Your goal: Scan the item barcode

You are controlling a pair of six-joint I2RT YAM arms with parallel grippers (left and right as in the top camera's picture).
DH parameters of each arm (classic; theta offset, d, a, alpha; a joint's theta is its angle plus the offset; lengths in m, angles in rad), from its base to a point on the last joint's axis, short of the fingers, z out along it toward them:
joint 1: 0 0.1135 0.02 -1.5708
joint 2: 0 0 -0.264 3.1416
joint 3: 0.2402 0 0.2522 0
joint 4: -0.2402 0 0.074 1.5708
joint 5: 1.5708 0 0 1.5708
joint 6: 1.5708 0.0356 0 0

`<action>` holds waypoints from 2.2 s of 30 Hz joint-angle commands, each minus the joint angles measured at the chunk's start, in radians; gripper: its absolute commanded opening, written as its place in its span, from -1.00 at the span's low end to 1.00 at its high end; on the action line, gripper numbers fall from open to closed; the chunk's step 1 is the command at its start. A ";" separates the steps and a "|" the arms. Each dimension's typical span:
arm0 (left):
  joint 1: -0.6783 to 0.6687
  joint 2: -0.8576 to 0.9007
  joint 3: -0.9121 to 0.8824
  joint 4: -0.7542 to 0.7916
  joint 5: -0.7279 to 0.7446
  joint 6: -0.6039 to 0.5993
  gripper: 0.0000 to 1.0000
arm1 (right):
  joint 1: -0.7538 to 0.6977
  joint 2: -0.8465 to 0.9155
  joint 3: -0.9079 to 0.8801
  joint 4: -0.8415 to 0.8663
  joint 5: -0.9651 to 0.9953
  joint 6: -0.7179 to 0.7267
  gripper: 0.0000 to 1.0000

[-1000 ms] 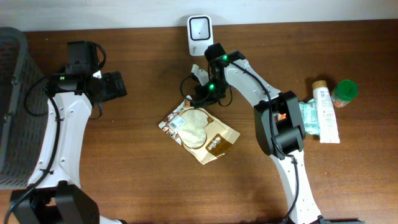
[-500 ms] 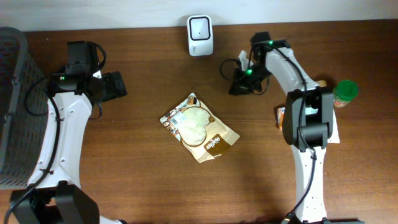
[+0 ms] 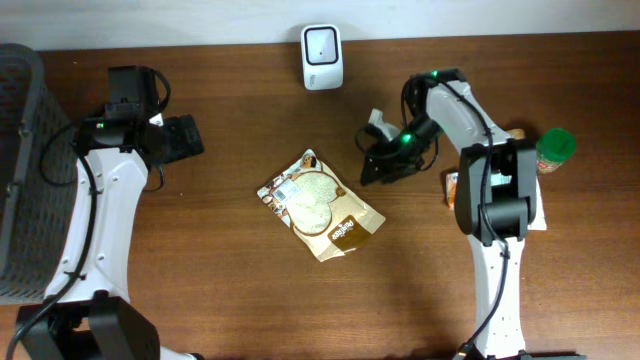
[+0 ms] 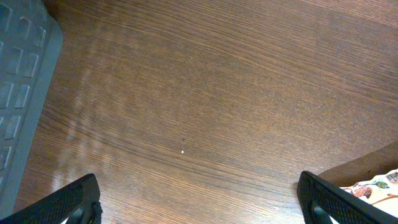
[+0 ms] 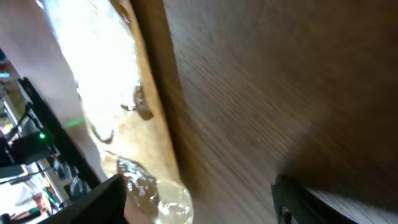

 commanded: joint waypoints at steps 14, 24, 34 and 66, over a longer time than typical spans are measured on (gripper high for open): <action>0.002 -0.004 0.014 0.002 -0.007 0.019 0.98 | 0.229 -0.030 -0.258 0.285 -0.040 0.407 -0.51; 0.002 -0.004 0.014 0.002 -0.007 0.019 0.98 | 0.215 -0.050 -0.251 0.416 -0.011 0.614 -0.91; 0.002 -0.004 0.014 0.002 -0.007 0.019 0.98 | 0.047 -0.250 -0.251 0.345 0.148 0.623 -0.91; 0.002 -0.004 0.014 0.002 -0.007 0.019 0.98 | 0.670 -0.063 -0.001 0.589 0.314 0.657 -0.71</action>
